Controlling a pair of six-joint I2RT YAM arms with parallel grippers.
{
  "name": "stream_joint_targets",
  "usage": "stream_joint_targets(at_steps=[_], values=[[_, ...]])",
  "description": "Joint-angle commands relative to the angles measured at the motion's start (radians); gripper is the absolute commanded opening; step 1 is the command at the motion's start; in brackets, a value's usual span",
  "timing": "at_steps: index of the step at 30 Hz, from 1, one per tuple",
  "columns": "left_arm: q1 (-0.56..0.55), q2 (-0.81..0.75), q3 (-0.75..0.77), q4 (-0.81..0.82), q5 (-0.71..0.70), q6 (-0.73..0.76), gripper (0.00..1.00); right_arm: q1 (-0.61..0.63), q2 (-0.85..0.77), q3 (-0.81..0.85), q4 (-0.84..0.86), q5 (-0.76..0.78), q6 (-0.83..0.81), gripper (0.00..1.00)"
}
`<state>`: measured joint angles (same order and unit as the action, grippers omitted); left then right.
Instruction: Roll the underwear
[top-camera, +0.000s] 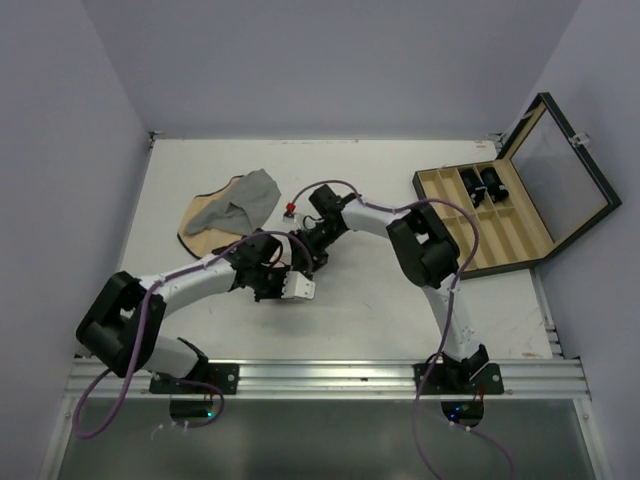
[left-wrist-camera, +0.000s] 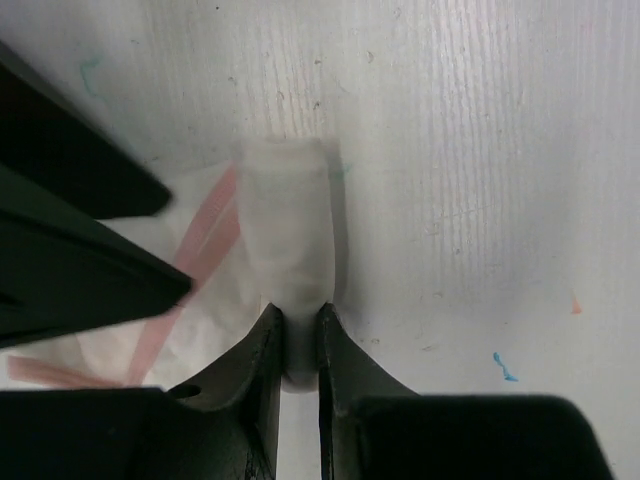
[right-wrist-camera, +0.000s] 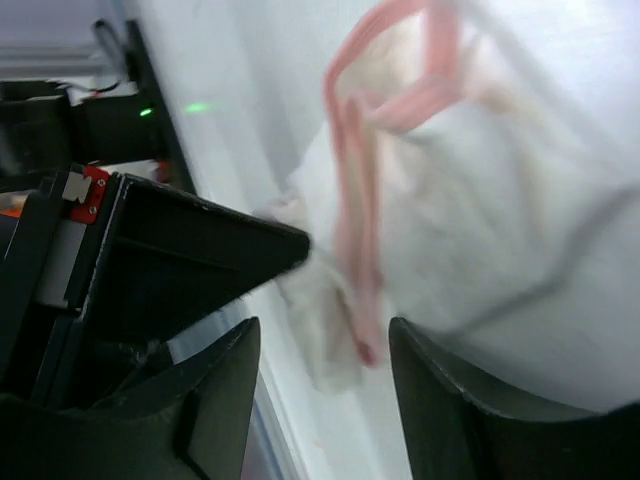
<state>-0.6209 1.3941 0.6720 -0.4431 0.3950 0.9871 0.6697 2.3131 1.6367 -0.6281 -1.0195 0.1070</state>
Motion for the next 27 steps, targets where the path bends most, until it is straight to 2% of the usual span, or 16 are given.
stream_joint_targets(at_steps=[1, 3, 6, 7, 11, 13, 15, 17, 23, 27], values=[[0.026, 0.145, 0.049, -0.259, 0.116, 0.005, 0.00, -0.087, -0.166, -0.024, 0.018, 0.251, -0.087, 0.59], [0.075, 0.236, 0.132, -0.345, 0.180, 0.028, 0.00, -0.116, -0.265, -0.044, 0.021, 0.278, -0.133, 0.61], [0.151, 0.347, 0.270, -0.477, 0.254, 0.077, 0.00, -0.154, -0.383, -0.156, 0.094, 0.295, -0.174, 0.63], [0.168, 0.427, 0.312, -0.512, 0.272, 0.091, 0.00, -0.159, -0.421, -0.228, 0.134, 0.305, -0.193, 0.63], [0.246, 0.629, 0.504, -0.669, 0.349, 0.154, 0.00, -0.159, -0.630, -0.386, 0.225, 0.303, -0.324, 0.62], [0.274, 0.755, 0.615, -0.752, 0.378, 0.195, 0.01, -0.139, -0.668, -0.428, 0.225, 0.277, -0.378, 0.60], [0.289, 0.883, 0.696, -0.849, 0.386, 0.231, 0.02, -0.099, -0.658, -0.410, 0.156, 0.304, -0.441, 0.59], [0.306, 0.939, 0.774, -0.876, 0.389, 0.246, 0.02, -0.023, -0.664, -0.413, 0.126, 0.387, -0.504, 0.57], [0.308, 1.008, 0.827, -0.873, 0.366, 0.239, 0.03, 0.164, -0.641, -0.469, 0.284, 0.560, -0.607, 0.58], [0.308, 1.016, 0.831, -0.873, 0.369, 0.232, 0.04, 0.211, -0.577, -0.497, 0.416, 0.576, -0.688, 0.60]])
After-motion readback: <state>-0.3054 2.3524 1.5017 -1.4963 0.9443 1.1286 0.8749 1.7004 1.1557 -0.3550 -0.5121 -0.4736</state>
